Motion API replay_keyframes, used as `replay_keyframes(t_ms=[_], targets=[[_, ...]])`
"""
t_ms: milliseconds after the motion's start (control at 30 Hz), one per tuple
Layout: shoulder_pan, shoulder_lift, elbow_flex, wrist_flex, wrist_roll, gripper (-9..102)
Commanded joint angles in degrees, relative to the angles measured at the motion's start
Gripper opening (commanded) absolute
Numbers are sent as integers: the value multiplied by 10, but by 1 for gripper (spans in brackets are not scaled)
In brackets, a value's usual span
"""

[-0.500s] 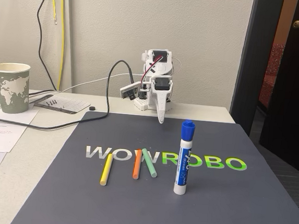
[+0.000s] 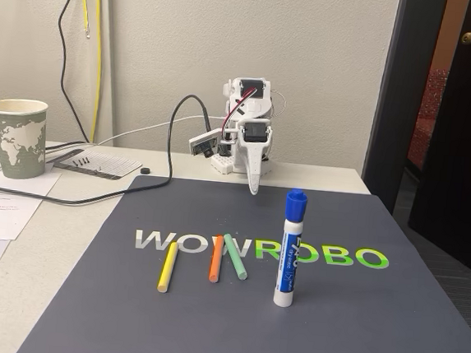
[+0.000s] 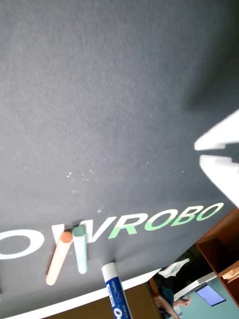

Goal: Pick up the blue marker.

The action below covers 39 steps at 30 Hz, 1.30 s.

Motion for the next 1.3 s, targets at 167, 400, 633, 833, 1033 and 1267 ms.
replay_keyframes(t_ms=[167, 400, 633, 833, 1033, 1267], targets=[[-3, 33, -2, -1, -4, 0], [-3, 33, -2, -1, -4, 0], [-9, 33, -2, -11, -10, 0], [39, 33, -16, -162, -171, 0], [74, -127, -18, -417, -375, 0], [77, -491, -225, -563, -613, 0]])
